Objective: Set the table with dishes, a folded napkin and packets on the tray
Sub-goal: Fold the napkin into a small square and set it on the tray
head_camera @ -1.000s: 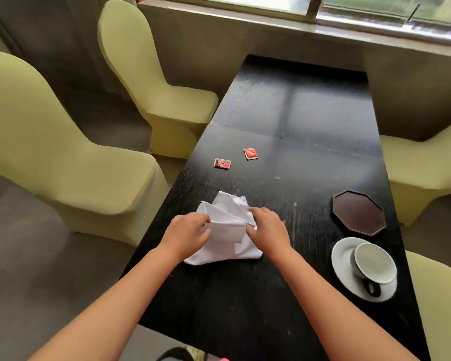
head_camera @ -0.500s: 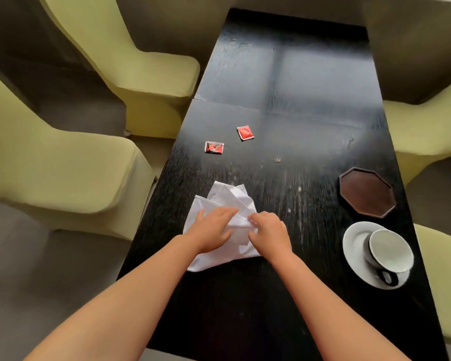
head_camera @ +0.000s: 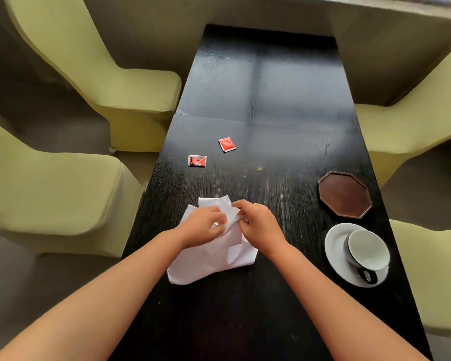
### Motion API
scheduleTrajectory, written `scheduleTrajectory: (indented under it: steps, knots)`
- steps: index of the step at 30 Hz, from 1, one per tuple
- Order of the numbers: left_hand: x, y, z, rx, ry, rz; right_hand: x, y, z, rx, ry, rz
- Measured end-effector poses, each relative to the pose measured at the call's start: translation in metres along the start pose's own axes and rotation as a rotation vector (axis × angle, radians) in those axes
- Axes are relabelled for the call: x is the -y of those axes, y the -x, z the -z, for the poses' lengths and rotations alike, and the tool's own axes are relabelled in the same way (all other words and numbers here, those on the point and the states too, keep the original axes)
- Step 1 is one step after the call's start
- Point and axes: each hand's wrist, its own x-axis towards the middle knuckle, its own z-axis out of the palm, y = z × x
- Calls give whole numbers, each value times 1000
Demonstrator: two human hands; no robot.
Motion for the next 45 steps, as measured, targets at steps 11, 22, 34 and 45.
scheduleTrajectory:
  steps: [11,22,34,45]
  knots:
    - [-54,49,109,-353,73,-218,40,3,113,-94,-28,266]
    - [-86,93,158,-443,-226,-371,42,33,149,-199,-89,342]
    - [-42,139,144,-376,-227,-146,-10,73,197,-45,83,309]
    - [-38,98,179,-208,-310,-11,0,27,230,85,305,97]
